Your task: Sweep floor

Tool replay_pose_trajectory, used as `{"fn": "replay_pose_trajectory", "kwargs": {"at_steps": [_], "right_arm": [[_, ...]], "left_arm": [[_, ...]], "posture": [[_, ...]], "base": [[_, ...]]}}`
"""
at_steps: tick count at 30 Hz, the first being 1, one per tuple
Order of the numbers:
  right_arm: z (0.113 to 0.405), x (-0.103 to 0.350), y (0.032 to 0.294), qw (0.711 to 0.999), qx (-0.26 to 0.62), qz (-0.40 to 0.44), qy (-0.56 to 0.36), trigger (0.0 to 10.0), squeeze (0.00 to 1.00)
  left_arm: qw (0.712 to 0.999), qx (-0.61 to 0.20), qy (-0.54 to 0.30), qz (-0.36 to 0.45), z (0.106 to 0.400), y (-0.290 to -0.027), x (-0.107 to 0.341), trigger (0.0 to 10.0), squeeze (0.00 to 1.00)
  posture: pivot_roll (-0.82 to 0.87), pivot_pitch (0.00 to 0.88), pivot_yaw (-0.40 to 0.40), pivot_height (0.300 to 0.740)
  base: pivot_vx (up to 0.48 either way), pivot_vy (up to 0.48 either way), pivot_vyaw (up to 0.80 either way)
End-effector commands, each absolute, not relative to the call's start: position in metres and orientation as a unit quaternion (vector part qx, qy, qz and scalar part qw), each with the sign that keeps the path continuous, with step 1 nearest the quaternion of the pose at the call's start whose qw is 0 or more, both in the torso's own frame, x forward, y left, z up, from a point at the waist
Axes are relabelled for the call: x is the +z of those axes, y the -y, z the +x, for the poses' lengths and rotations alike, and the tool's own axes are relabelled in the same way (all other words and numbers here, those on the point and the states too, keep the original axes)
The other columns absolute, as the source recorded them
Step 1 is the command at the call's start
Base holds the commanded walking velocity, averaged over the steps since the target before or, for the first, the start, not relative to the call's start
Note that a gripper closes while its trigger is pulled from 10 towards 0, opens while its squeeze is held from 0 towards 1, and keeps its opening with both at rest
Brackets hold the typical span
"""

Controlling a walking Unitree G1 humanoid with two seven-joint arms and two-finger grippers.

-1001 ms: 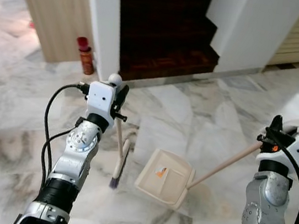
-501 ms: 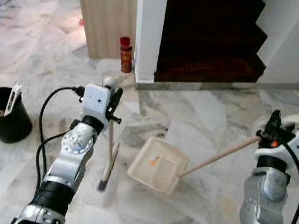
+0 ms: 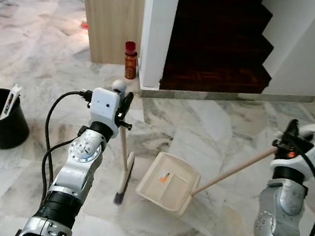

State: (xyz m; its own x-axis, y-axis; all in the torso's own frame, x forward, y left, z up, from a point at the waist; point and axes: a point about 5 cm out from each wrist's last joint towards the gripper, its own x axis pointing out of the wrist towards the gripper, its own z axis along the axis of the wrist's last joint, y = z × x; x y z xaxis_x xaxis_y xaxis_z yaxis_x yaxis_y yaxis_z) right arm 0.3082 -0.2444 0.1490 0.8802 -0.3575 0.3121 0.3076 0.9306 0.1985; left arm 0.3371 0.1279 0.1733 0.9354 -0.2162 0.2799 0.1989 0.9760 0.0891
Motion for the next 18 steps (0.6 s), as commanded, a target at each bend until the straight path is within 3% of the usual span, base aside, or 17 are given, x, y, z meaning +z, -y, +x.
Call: {"fn": "replay_pose_trajectory", "kwargs": {"at_steps": [1,18], "right_arm": [[0.3088,0.1602,0.2470,0.961,-0.175,0.079,0.197,10.0,0.00],[0.3079,0.1607,0.2487,0.962,-0.176,0.080,0.194,10.0,0.00]], "left_arm": [[0.981,-0.103,0.164,0.031,0.3363,-0.1286,0.1827,10.0,0.00],[0.981,-0.101,0.163,0.029,0.3353,-0.1263,0.1837,10.0,0.00]], "posture": [[0.08,0.101,-0.036,0.740],[0.08,0.115,-0.048,0.740]], "base": [[0.000,0.000,0.00],[0.000,0.000,0.00]]}}
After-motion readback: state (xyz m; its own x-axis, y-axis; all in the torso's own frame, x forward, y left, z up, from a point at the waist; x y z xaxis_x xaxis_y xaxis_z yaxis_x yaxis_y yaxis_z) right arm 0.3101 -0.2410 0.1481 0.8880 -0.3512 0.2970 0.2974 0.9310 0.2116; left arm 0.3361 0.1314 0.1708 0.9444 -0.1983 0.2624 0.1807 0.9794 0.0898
